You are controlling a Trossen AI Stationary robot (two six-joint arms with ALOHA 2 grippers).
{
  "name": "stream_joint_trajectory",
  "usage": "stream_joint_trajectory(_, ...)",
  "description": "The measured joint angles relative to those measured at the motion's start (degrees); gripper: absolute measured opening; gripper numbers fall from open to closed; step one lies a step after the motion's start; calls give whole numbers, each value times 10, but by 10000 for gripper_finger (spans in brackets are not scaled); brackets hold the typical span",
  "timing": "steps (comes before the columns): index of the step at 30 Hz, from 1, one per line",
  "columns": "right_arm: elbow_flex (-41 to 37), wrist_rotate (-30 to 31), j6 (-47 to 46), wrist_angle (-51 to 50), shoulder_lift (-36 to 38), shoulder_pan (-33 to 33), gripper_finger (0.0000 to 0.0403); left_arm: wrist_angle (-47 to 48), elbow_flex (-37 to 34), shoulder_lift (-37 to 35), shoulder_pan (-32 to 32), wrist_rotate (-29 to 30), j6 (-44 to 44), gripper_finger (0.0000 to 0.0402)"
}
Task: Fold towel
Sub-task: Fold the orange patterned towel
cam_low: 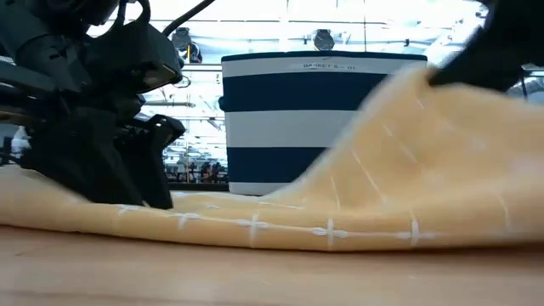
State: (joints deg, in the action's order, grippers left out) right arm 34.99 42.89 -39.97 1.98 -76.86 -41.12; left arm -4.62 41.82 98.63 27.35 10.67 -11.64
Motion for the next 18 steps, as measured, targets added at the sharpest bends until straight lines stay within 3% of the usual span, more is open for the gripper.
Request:
stream_joint_trajectory(3,8,48,29,-56,18,32,0,-15,-1,1,6,38,13,174)
stream_joint_trajectory(7,8,50,18,-132,23,101,0,-15,12,2,18,96,30,174)
stream_joint_trajectory(11,8,8,4,-178,10,175,0,-16,20,2,24,78,33,174)
stream_joint_trajectory(18,8,-58,79,-92,-35,224,0,0,20,1,18,50,31,174)
